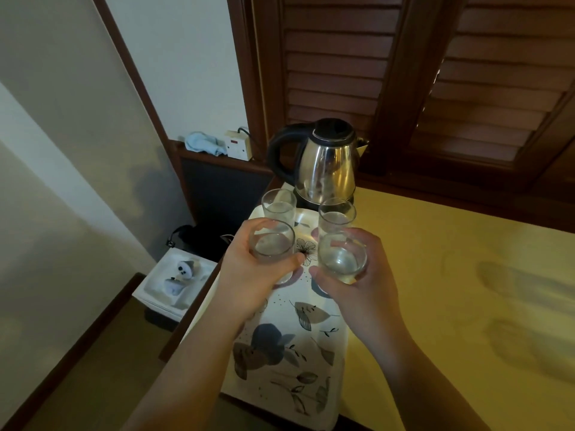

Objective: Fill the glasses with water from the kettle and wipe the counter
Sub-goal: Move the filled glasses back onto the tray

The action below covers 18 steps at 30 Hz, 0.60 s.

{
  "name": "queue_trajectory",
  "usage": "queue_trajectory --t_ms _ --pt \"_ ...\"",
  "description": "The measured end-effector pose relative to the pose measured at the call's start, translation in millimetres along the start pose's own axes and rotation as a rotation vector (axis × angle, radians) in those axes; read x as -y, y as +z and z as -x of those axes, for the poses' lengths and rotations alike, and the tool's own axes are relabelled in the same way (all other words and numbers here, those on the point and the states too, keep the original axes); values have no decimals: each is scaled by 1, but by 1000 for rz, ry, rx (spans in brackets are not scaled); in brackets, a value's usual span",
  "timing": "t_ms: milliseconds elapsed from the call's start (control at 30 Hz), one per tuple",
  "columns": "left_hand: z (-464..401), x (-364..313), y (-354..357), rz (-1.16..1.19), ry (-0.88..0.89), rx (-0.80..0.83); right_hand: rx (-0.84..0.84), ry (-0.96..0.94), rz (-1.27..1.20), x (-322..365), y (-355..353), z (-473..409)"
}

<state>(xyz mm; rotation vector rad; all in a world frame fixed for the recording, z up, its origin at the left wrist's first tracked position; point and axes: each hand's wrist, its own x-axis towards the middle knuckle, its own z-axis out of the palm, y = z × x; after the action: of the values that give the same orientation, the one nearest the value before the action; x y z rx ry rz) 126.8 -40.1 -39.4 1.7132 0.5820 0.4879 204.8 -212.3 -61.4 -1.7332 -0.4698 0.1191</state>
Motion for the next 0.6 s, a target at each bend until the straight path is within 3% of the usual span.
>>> queue_trajectory --t_ms 600 --pt "-41 39 -5 -89 13 -9 -36 81 7 -17 30 -13"
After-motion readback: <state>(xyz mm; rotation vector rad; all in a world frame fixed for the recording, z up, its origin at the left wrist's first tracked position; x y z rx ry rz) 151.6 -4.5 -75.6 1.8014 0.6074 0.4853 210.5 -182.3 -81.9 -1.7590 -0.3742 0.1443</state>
